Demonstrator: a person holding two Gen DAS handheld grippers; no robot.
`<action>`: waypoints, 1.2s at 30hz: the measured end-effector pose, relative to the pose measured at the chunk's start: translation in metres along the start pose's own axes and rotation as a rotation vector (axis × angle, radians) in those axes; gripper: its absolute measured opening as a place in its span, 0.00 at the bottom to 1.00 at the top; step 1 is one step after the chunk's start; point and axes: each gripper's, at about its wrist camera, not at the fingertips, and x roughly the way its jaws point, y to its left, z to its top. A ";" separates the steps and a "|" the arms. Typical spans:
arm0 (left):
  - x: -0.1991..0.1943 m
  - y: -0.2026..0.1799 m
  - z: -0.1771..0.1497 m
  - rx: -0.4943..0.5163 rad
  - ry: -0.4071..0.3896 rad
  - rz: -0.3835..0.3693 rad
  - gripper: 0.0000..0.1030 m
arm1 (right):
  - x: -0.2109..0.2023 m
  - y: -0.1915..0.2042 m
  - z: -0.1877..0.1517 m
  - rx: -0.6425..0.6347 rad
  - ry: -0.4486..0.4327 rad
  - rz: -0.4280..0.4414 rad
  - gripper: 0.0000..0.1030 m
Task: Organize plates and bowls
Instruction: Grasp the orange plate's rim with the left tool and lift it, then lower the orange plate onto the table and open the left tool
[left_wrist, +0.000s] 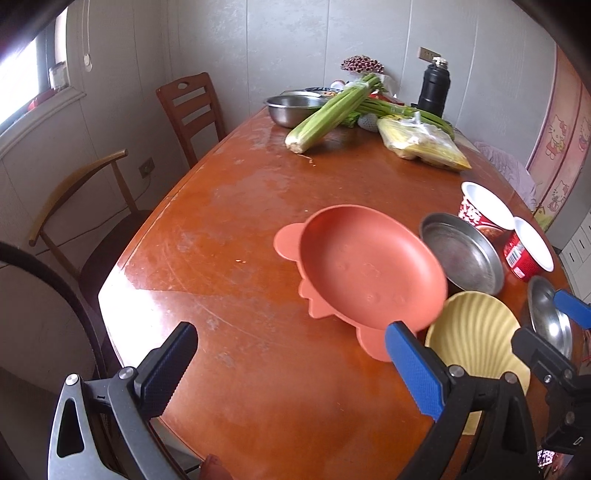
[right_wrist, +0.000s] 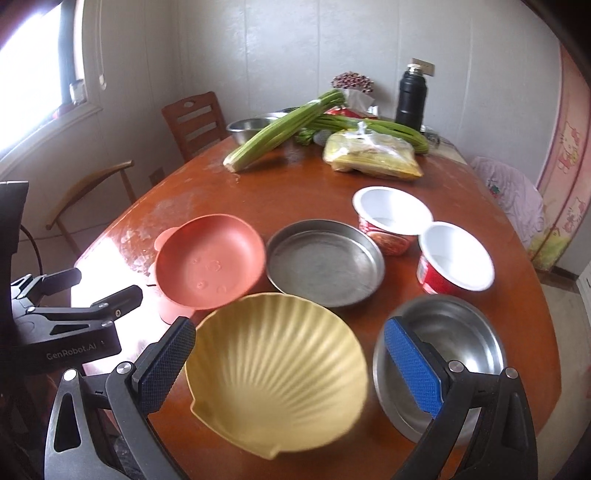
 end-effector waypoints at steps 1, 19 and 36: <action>0.004 0.005 0.003 -0.006 0.008 0.001 0.99 | 0.008 0.004 0.004 -0.001 0.019 0.014 0.98; 0.069 0.016 0.038 0.051 0.106 -0.052 0.60 | 0.086 0.010 0.028 0.050 0.188 0.080 0.56; 0.075 0.007 0.046 0.072 0.105 -0.146 0.18 | 0.108 0.019 0.040 0.040 0.236 0.108 0.31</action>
